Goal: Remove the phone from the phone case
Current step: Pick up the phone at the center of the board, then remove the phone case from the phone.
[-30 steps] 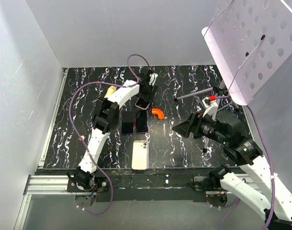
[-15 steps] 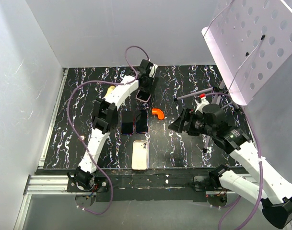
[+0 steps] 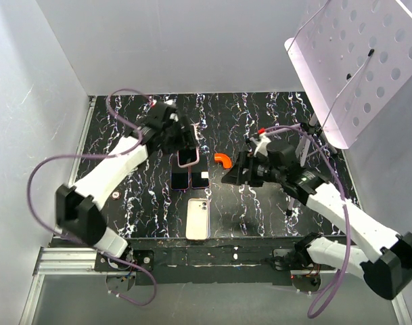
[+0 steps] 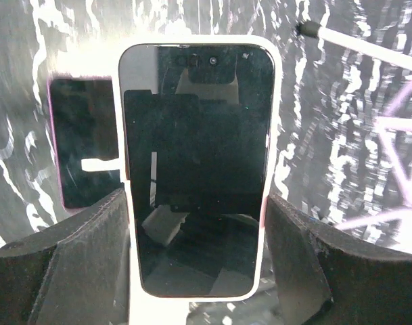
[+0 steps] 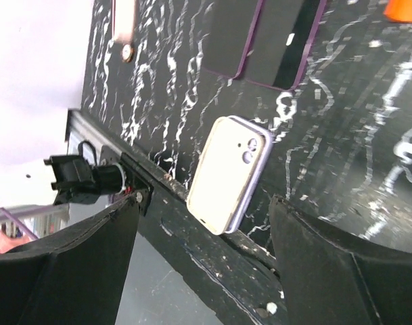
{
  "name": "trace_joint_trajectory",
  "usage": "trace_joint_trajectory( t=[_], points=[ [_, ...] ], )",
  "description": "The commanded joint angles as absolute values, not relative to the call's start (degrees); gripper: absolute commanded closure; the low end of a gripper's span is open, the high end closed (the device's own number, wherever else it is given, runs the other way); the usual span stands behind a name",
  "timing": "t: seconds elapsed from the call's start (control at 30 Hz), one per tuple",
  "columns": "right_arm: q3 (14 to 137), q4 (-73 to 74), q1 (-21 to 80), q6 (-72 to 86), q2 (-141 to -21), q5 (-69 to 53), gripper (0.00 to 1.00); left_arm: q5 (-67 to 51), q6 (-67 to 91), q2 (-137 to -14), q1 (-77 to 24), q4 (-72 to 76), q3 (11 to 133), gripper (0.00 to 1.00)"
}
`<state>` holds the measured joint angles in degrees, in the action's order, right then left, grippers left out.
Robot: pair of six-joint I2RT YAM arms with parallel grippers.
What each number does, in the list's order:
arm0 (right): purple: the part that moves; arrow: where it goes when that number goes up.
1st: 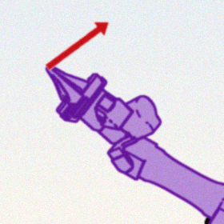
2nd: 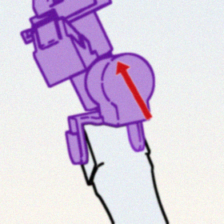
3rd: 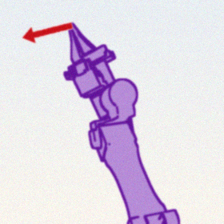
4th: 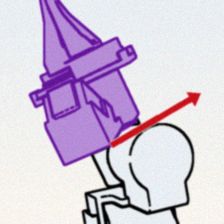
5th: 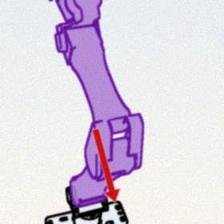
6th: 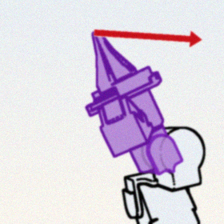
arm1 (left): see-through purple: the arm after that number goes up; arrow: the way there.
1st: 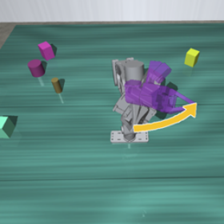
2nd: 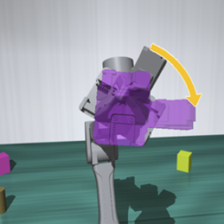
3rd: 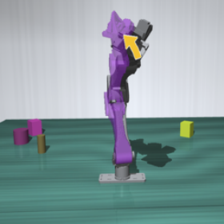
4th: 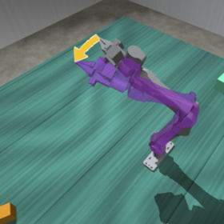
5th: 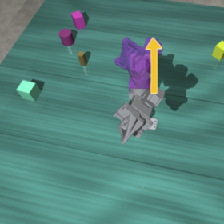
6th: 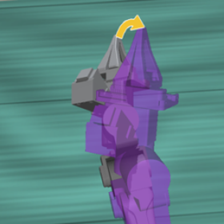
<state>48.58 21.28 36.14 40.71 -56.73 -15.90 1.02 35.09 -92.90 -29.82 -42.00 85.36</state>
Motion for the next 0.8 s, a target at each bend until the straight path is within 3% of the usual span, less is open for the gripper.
trace_joint_trajectory(
  t=[0.0,0.2,0.33,0.77],
  points=[
    [51.06,8.81,42.26,40.07,-62.13,-17.50,0.18,-6.32,54.91,-78.51,-29.53,-33.58,71.92,1.00],
    [56.59,2.73,50.88,41.75,-70.39,-12.84,0.18,-6.25,63.45,-67.25,-31.29,-32.43,62.94,1.00],
    [58.18,1.15,53.08,43.85,-74.00,-10.12,0.24,-4.31,64.60,-62.76,-31.99,-32.78,59.33,1.00],
    [62.23,1.76,53.79,47.63,-81.12,-7.82,0.42,-2.73,63.37,-59.24,-33.40,-33.49,56.51,1.00]
  ],
)
